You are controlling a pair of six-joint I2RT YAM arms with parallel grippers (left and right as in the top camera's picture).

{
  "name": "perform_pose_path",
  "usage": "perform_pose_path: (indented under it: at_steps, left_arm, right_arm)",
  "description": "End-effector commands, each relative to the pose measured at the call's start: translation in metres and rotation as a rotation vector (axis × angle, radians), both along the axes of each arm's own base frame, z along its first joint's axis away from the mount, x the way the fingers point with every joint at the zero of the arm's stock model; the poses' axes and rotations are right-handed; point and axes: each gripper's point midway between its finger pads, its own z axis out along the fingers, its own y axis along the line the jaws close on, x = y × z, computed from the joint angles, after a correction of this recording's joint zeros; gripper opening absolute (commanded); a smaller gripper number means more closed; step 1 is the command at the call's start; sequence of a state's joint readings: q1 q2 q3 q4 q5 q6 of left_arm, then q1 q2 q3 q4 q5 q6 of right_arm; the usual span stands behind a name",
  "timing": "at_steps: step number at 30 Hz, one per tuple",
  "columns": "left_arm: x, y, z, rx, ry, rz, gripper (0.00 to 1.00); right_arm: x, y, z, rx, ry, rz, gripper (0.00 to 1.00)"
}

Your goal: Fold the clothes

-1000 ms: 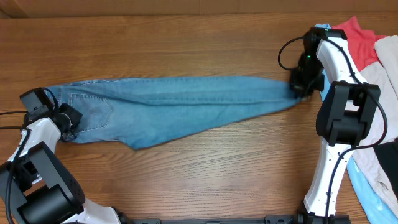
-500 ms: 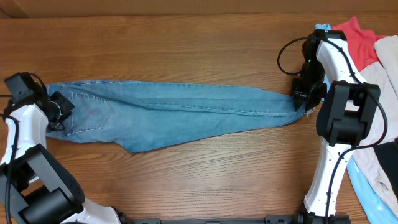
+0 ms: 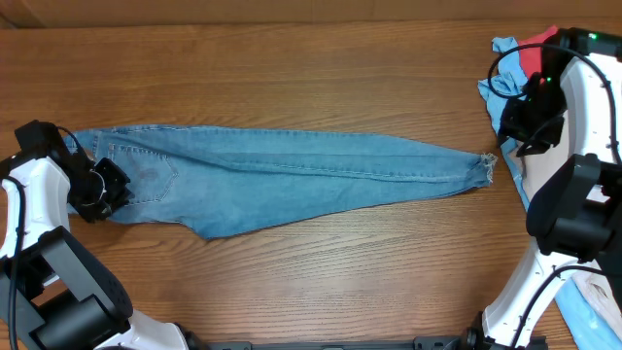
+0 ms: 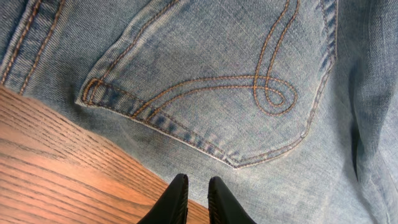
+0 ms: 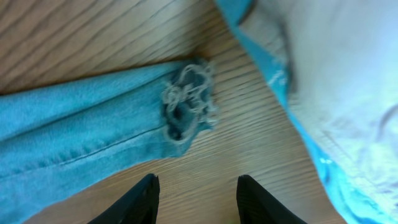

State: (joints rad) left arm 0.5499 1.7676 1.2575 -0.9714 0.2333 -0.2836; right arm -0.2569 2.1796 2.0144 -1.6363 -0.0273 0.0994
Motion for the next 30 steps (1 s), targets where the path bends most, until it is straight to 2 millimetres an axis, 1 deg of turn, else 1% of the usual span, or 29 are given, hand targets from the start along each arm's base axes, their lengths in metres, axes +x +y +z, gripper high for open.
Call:
perform_pose_path:
  at_steps: [1, 4, 7, 11, 15, 17, 18, 19, 20, 21, 23, 25, 27, 30]
  left_arm:
    - [0.006, 0.0, 0.004, -0.005, -0.022, -0.021, 0.16]
    - [0.006, 0.0, 0.004, -0.005, -0.024, -0.021, 0.16]
    - [0.006, 0.0, 0.004, -0.004, -0.025, -0.021, 0.17]
    - [0.007, 0.001, 0.004, -0.002, -0.028, -0.021, 0.17]
    - [0.007, 0.001, 0.004, -0.002, -0.028, -0.021, 0.17]
    - [0.008, 0.001, 0.004, 0.0, -0.03, -0.021, 0.17]
    - [0.008, 0.001, 0.004, 0.0, -0.03, -0.021, 0.17]
    - [0.008, 0.001, 0.004, 0.0, -0.031, -0.021, 0.17]
    - [0.008, 0.001, 0.004, 0.0, -0.031, -0.021, 0.17]
    - [0.008, 0.001, 0.004, 0.0, -0.031, -0.021, 0.17]
    - [0.008, 0.001, 0.004, 0.0, -0.031, -0.021, 0.17]
    - [0.009, 0.002, 0.004, 0.003, -0.034, -0.021, 0.17]
    - [0.009, 0.005, 0.004, 0.02, -0.032, -0.019, 0.17]
    - [0.01, 0.007, 0.004, 0.032, -0.033, -0.018, 0.17]
  right_arm:
    - [-0.004, 0.015, -0.007, 0.048, 0.017, 0.033, 0.44]
    - [-0.009, 0.017, -0.017, 0.054, 0.04, 0.034, 0.44]
    - [-0.015, 0.019, -0.035, 0.062, 0.063, 0.032, 0.42]
    - [-0.013, 0.023, -0.054, 0.08, 0.043, 0.03, 0.38]
    - [-0.014, 0.023, -0.066, 0.079, 0.039, 0.03, 0.36]
    - [-0.013, 0.023, -0.069, 0.077, 0.032, 0.029, 0.3]
    - [-0.012, 0.023, -0.069, 0.076, 0.027, 0.03, 0.24]
    - [-0.011, 0.023, -0.07, 0.076, 0.024, 0.03, 0.13]
    - [-0.01, 0.023, -0.07, 0.075, 0.021, 0.03, 0.07]
    - [-0.009, 0.022, -0.069, 0.074, 0.017, 0.029, 0.04]
    - [-0.01, 0.024, -0.067, 0.083, 0.023, 0.027, 0.04]
    - [-0.018, 0.027, -0.059, 0.099, 0.057, 0.024, 0.04]
    - [-0.032, 0.026, -0.041, 0.118, 0.122, 0.018, 0.04]
    - [-0.04, 0.022, -0.021, 0.135, 0.153, 0.015, 0.04]
